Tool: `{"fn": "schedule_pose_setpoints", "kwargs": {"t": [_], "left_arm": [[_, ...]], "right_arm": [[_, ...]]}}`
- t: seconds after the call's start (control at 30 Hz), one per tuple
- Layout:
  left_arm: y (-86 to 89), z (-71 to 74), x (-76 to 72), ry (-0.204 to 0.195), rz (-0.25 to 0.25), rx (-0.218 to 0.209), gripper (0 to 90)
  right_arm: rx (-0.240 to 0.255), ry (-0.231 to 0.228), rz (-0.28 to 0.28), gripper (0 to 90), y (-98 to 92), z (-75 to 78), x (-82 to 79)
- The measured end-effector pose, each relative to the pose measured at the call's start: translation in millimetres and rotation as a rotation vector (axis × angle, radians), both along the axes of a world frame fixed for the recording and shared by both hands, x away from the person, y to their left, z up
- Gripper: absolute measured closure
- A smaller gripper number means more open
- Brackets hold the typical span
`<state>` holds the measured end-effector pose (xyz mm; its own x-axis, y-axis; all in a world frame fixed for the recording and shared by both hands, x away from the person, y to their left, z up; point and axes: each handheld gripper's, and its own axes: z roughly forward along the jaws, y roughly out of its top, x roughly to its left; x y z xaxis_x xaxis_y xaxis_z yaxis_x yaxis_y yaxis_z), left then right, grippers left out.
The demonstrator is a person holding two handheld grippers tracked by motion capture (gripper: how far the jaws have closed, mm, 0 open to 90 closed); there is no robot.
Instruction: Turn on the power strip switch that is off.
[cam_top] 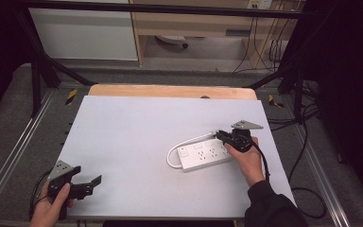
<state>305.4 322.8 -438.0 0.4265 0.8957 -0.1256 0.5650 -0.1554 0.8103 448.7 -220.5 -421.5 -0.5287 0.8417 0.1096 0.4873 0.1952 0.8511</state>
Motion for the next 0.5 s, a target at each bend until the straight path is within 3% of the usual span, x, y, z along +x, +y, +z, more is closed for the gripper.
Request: {"fn": "schedule_pose_setpoints", "kwargs": {"t": [0.13, 0.5], "left_arm": [[-0.1, 0.0, 0.0, -0.001, 0.000, 0.000, 6.9], [-0.3, -0.2, 0.1, 0.000, -0.001, 0.000, 6.9]], "right_arm": [[-0.009, 0.007, 0.003, 66.3, 0.7, 4.6, 1.8], [-0.022, 0.055, -0.044, 24.5, 1.0, 19.0, 8.2]]}}
